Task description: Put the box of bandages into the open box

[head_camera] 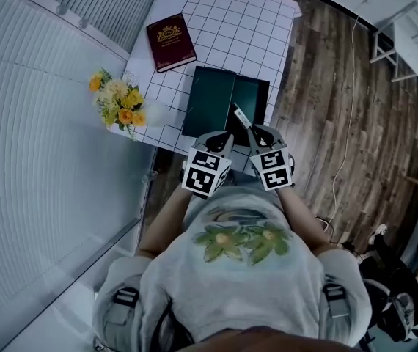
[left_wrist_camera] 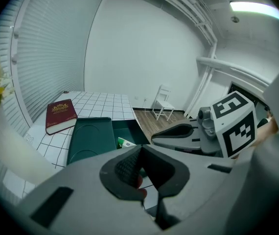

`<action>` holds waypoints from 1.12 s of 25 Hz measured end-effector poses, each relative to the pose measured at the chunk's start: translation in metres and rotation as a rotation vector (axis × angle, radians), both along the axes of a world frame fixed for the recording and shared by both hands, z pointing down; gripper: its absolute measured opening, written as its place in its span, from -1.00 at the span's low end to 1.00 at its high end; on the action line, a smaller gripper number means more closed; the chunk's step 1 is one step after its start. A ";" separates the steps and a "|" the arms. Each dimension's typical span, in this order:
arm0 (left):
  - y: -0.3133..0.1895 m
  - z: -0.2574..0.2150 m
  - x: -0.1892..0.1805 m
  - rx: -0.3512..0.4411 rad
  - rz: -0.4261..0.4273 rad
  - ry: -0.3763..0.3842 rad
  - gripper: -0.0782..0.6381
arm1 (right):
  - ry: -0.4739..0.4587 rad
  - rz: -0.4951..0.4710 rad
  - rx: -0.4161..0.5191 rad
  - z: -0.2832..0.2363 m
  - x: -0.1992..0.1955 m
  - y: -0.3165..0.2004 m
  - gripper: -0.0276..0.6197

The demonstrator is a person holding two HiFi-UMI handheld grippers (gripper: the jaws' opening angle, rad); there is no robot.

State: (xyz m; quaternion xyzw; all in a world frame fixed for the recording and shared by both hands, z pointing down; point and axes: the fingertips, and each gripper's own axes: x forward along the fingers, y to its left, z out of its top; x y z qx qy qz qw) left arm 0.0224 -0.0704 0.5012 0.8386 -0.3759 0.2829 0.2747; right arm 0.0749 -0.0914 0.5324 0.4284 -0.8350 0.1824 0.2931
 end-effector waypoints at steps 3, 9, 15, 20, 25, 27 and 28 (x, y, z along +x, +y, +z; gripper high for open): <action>0.000 -0.002 0.001 0.004 0.004 0.002 -0.76 | -0.014 0.007 0.006 -0.007 0.001 0.003 -0.89; 0.005 -0.006 0.003 0.018 0.001 0.003 -0.76 | -0.015 -0.002 0.005 -0.018 0.004 0.012 -0.89; 0.010 -0.013 0.007 0.068 -0.015 0.004 -0.76 | -0.039 -0.005 0.006 -0.026 0.001 0.019 -0.89; 0.008 -0.013 0.003 0.094 -0.049 -0.008 -0.76 | -0.029 -0.004 0.011 -0.024 0.001 0.021 -0.89; 0.012 -0.013 0.006 0.098 -0.052 -0.021 -0.76 | -0.024 -0.005 0.011 -0.019 0.004 0.025 -0.89; 0.014 -0.015 0.009 0.104 -0.046 -0.028 -0.76 | -0.019 -0.002 0.005 -0.016 0.006 0.026 -0.89; 0.015 -0.016 0.010 0.107 -0.042 -0.031 -0.76 | -0.021 0.000 0.005 -0.016 0.006 0.027 -0.89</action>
